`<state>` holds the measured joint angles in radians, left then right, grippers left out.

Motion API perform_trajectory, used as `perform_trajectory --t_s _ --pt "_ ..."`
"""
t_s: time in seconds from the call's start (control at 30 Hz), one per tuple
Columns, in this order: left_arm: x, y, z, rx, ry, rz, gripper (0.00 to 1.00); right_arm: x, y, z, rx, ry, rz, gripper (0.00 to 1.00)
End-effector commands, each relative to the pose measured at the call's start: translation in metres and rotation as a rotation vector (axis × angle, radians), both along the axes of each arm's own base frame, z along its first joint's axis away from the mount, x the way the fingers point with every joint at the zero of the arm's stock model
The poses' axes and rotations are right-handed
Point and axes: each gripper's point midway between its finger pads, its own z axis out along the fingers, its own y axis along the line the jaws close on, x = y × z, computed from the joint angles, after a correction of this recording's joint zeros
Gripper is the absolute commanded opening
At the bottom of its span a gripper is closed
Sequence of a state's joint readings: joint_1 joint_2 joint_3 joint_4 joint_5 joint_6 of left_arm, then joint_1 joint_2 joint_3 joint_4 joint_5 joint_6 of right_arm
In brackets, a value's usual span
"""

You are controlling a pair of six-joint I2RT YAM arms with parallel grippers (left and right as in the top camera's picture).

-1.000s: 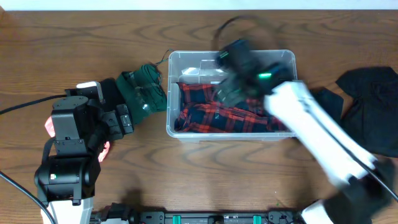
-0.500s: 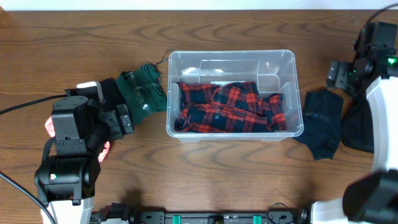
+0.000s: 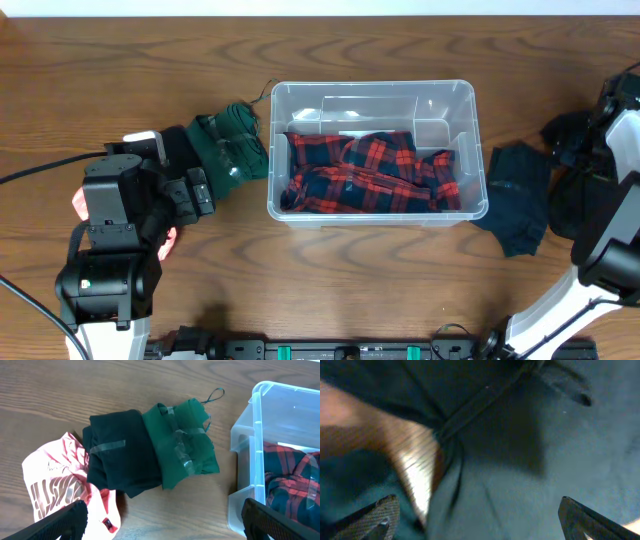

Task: Pack container
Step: 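Return the right gripper to the black garment on the right, then grasp the black garment and place it into the bin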

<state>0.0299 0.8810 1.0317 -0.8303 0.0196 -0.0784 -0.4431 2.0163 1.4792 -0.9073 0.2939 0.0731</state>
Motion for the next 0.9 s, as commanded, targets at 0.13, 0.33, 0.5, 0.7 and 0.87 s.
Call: perform_trajectory --t_s 0.13,0.33,0.5,0.7,0.87 --pt "0.002 -0.001 0.009 -0.005 -0.023 0.003 0.98 -0.011 -0.014 -0.038 0.014 0.063 -0.053 0.97" --pt "0.002 -0.001 0.009 -0.005 -0.023 0.003 0.98 -0.009 -0.016 -0.037 0.01 0.053 -0.056 0.14" --pt "0.002 -0.001 0.009 -0.005 -0.023 0.003 0.98 0.0 -0.012 -0.004 0.012 -0.009 -0.046 0.01" --pt "0.002 -0.001 0.009 -0.005 -0.023 0.003 0.98 0.036 0.022 0.107 0.002 -0.29 0.098 0.01" --pt "0.002 -0.001 0.009 -0.005 -0.023 0.003 0.98 0.044 0.089 0.205 -0.059 -0.51 0.328 0.01"
